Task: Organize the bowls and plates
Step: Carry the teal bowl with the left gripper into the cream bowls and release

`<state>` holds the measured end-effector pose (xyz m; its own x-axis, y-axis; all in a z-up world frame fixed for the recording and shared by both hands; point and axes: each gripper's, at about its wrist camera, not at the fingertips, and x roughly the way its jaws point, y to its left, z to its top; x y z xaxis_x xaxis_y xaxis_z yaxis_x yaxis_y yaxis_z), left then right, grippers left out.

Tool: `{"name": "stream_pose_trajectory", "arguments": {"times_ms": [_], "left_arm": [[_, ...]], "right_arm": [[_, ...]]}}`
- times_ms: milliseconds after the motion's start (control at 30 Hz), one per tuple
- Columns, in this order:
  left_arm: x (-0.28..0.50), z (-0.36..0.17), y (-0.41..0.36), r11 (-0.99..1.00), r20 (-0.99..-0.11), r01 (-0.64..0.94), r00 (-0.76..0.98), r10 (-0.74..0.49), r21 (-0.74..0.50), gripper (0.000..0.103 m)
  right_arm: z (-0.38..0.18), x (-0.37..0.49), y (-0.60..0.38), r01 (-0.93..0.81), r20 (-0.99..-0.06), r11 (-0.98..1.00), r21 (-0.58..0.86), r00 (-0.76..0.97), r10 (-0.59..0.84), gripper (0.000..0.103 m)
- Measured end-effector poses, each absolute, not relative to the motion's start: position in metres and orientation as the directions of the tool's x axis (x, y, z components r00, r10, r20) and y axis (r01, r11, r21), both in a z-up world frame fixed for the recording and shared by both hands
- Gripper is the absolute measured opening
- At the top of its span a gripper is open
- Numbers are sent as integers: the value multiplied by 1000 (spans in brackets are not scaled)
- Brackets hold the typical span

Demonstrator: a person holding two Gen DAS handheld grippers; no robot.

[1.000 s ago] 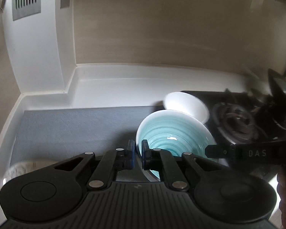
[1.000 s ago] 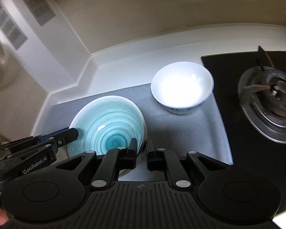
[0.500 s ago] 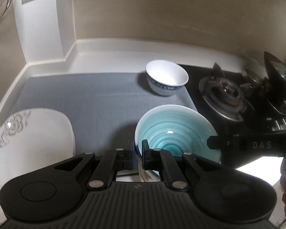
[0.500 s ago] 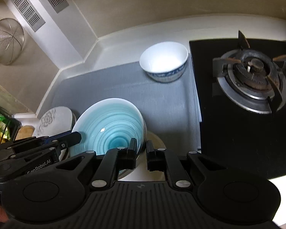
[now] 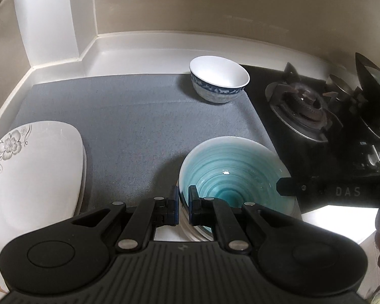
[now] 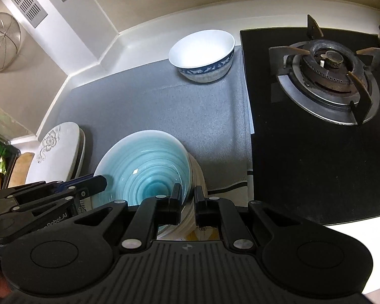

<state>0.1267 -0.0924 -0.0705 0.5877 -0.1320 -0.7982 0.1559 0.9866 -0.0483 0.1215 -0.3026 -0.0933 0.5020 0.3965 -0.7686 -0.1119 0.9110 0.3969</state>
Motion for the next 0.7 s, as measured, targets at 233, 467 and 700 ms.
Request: {"name": "stream_pose_trajectory", "arguments": {"times_ms": [233,467,700], "left_arm": [[127,-72,-93,987,-799,152,587,-134,-54,7],[126,-70,-96,989,-800,138,587,-124,-52,9],[123,-66,-99,993,-797,112,596,-97,-37,13]], "right_arm": [[-94,121,-300,-144,-769,915,378,502,396,11],[-89,121,-301,-161,-764,912,378,501,406,15],[-80,118,-307,-184,-741,906,380,526,418,15]]}}
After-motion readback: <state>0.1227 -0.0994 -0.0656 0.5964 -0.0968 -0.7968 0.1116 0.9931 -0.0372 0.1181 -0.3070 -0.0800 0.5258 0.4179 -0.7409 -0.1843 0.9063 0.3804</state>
